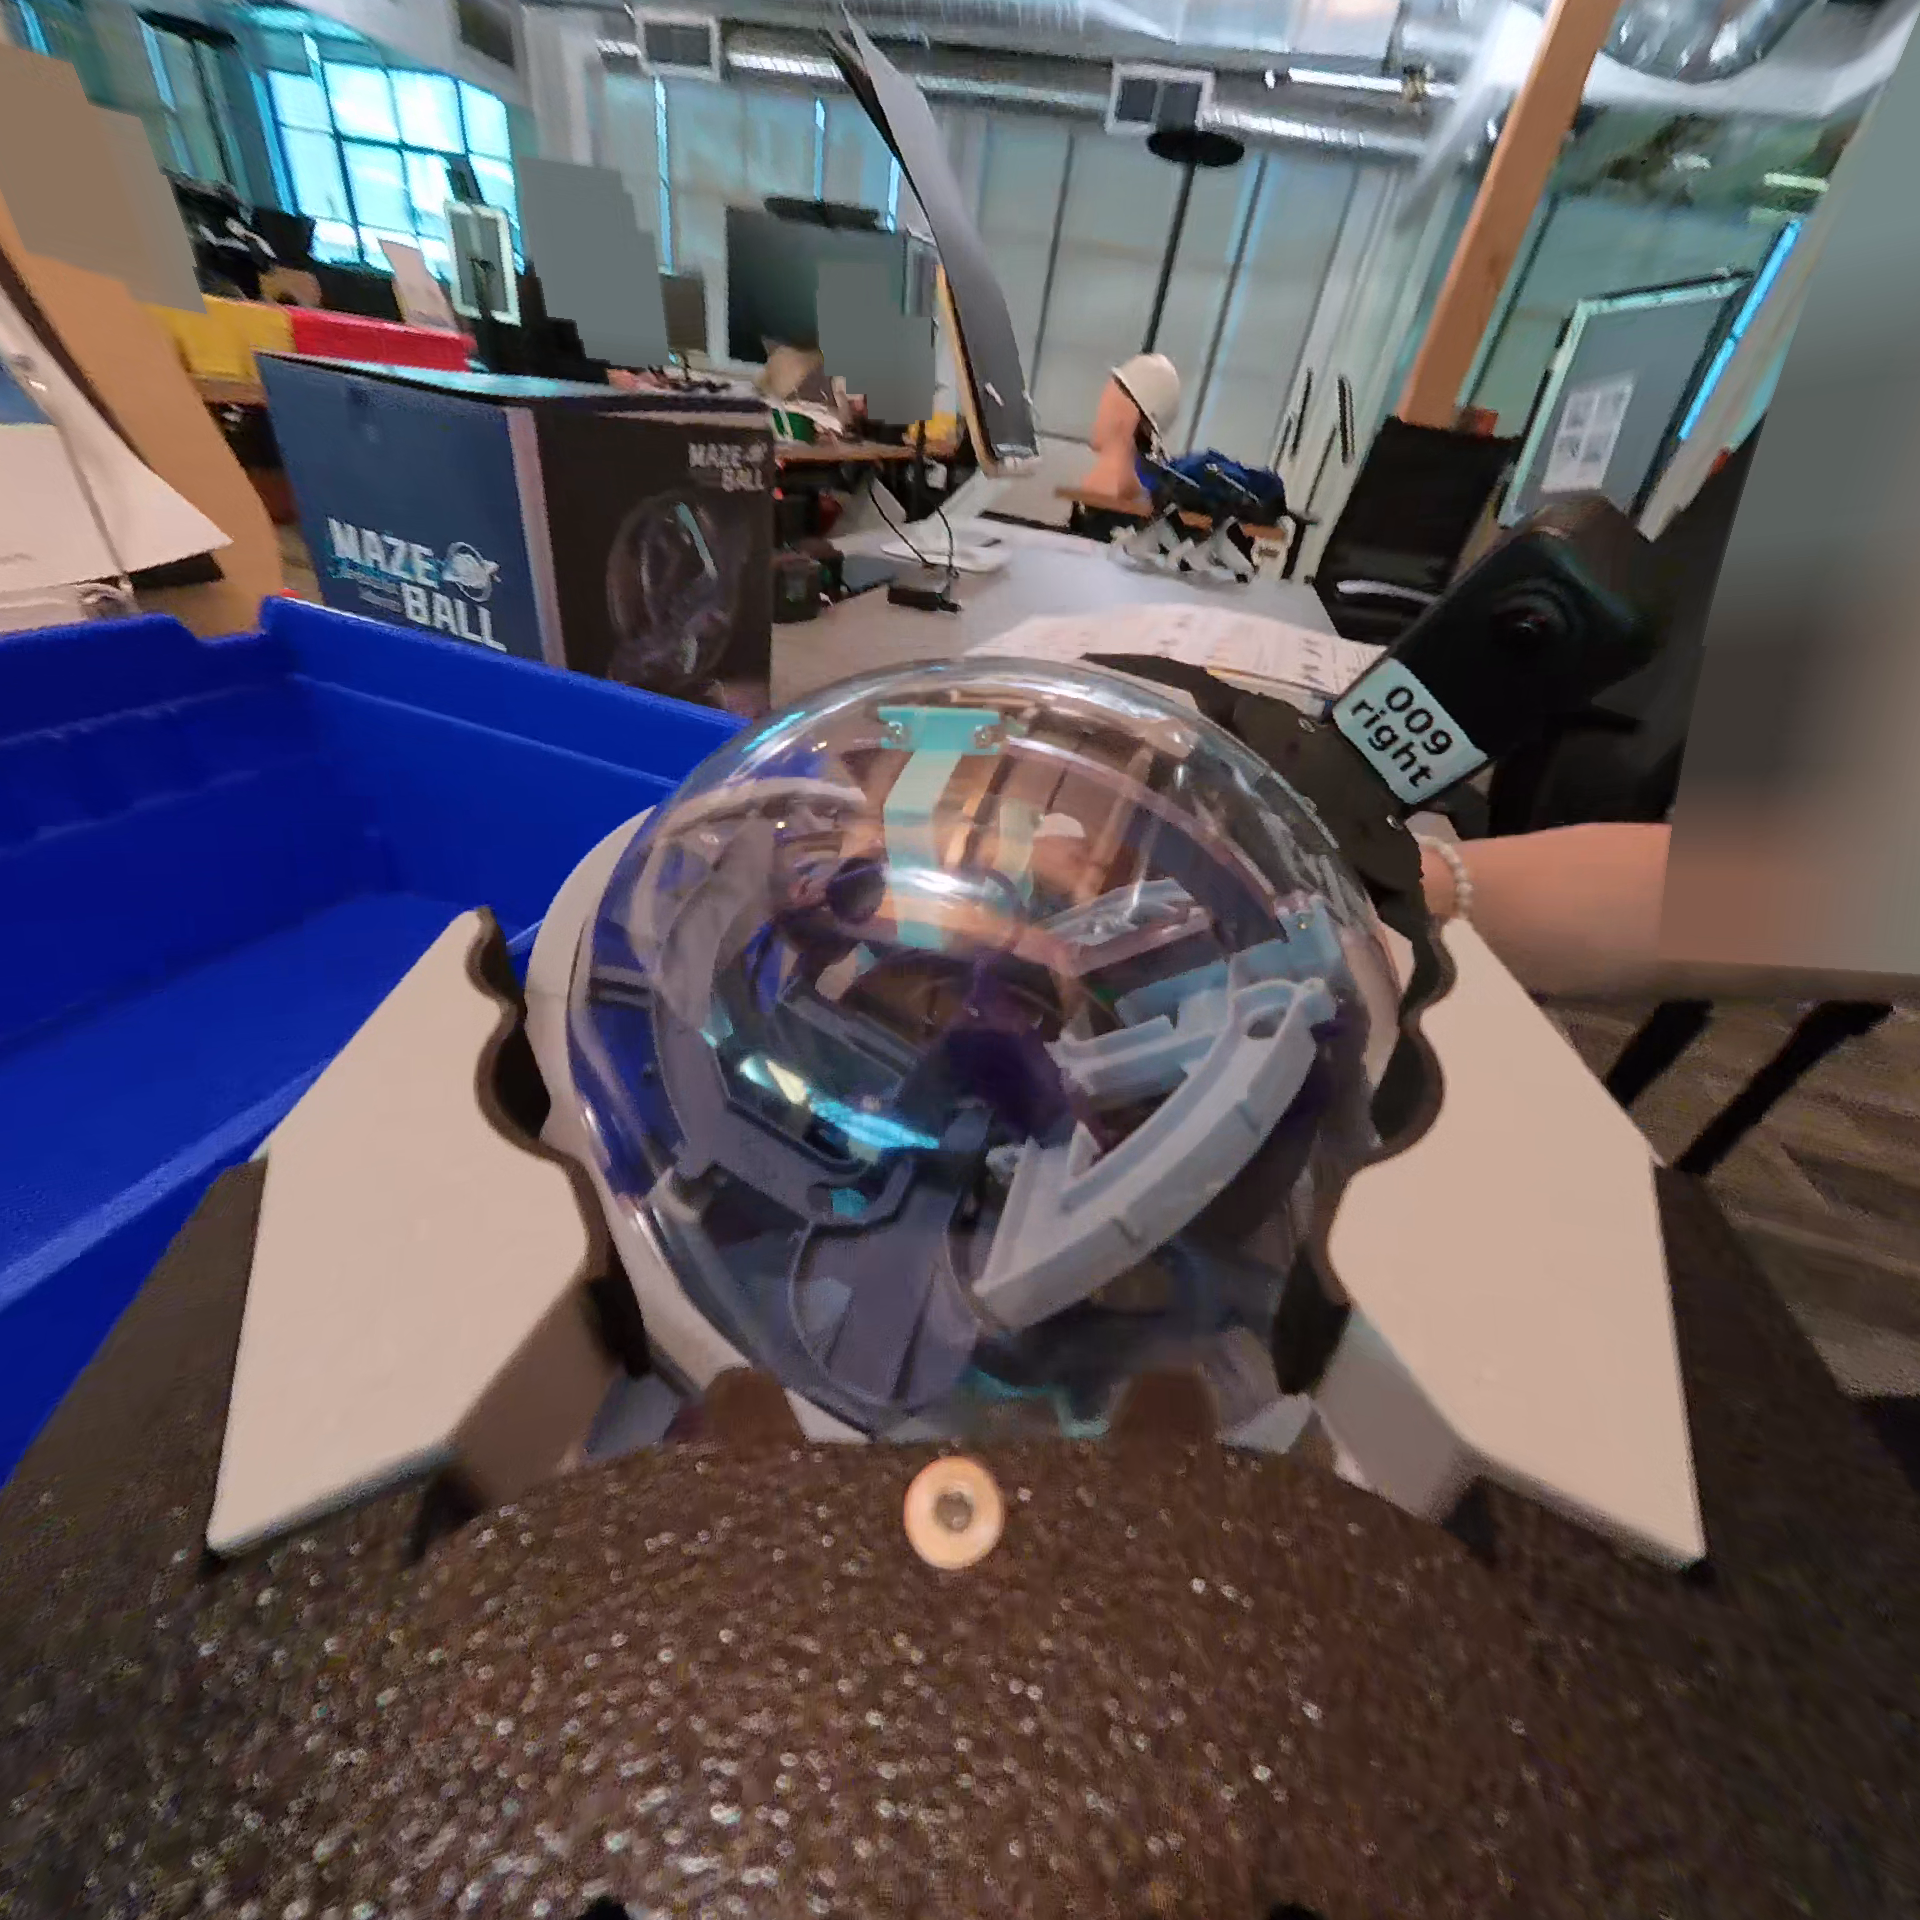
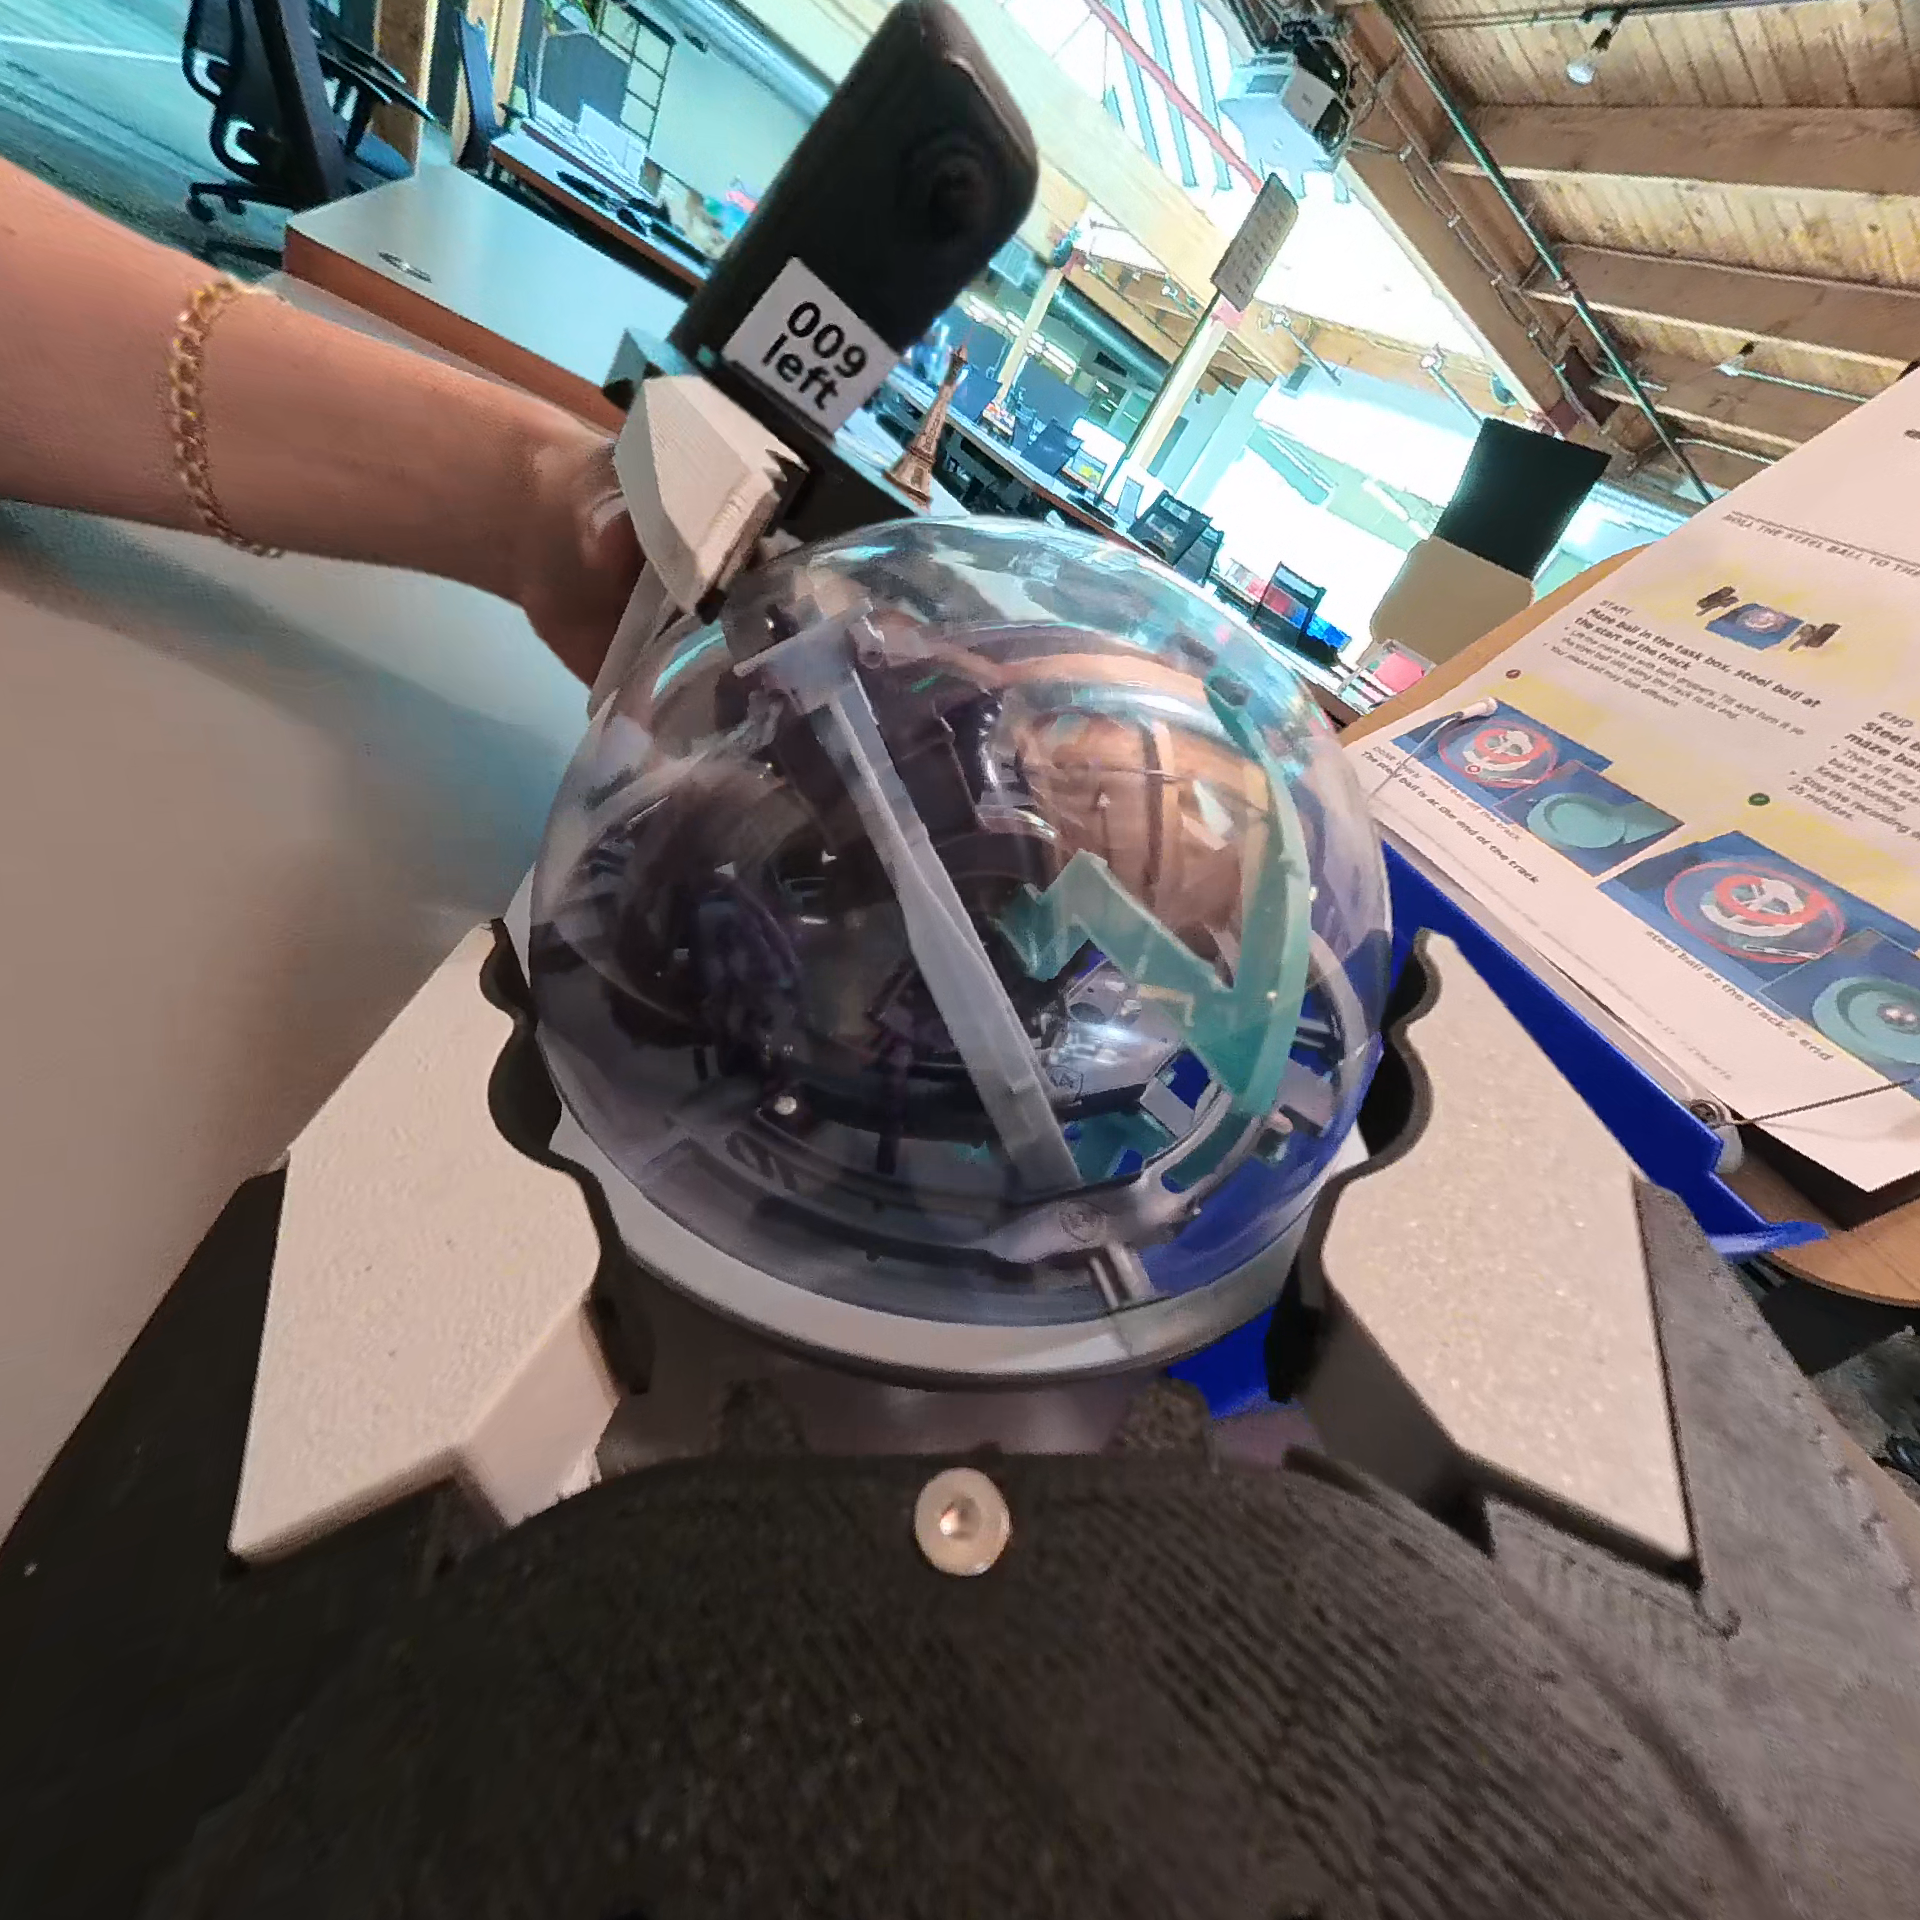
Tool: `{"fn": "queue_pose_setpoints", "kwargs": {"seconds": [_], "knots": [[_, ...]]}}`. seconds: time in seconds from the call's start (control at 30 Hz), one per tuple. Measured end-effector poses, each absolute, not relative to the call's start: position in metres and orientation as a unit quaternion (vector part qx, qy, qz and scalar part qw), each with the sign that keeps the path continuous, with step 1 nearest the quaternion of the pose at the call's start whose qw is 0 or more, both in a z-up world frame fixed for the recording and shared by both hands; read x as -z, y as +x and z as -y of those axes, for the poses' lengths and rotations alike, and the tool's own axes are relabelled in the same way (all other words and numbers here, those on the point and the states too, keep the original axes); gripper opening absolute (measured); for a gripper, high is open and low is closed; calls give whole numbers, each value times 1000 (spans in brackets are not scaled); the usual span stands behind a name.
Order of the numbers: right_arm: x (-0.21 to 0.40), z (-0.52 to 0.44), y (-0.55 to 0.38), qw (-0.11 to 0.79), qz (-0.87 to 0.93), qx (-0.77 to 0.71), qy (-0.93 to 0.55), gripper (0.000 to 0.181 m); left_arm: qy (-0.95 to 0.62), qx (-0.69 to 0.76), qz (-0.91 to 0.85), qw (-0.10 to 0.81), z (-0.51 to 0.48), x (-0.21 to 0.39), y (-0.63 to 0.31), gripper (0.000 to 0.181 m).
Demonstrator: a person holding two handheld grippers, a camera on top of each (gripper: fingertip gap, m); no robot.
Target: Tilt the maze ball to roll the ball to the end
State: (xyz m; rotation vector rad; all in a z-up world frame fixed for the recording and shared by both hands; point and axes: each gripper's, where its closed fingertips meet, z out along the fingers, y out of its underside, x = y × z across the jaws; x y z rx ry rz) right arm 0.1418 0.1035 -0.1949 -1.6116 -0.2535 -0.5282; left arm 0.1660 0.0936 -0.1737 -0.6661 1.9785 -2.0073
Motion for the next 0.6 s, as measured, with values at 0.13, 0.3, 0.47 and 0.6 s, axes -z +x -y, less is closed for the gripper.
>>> {"fn": "queue_pose_setpoints", "kwargs": {"seconds": [0.13,0.3,0.47,0.6], "knots": [[195,-100,145,658,105,240,-706,155,-214,681,-691,113,-89,174,169,158],[195,-100,145,658,106,238,-707,155,-220,702,-664,135,-91,171,169,158],[194,-104,142,657,109,248,-703,155,-189,696,-647,246,-107,160,162,155],[194,-105,141,659,110,250,-701,155,-103,659,-677,311,-101,155,145,136]]}}
